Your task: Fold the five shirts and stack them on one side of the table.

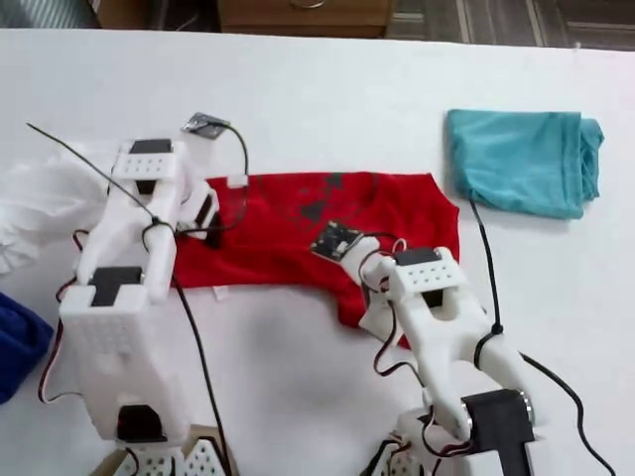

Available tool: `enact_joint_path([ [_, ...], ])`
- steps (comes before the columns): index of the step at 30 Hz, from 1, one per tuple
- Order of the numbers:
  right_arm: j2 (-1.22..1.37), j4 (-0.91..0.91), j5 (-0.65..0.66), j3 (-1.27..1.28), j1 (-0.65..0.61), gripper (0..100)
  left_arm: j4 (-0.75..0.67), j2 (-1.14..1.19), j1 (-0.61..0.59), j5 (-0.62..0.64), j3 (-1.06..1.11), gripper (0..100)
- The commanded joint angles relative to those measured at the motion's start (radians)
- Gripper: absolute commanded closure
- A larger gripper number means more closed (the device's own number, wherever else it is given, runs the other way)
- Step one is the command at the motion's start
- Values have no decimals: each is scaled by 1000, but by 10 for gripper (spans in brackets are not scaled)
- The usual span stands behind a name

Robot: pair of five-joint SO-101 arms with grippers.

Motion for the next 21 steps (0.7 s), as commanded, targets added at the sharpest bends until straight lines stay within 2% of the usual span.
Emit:
enact_joint_path([
  [1,13,35,51,-44,-4,978,-29,8,12,2,-5,801],
  [5,15,151,141,-187,25,978,-29,9,11,2,-5,801],
  [8,22,205,166,-348,93,978,-29,9,11,2,-5,801],
  [13,48,214,167,-551,150,978,-29,9,14,2,-5,801],
  [21,294,214,167,-795,151,978,-29,9,14,2,-5,801],
])
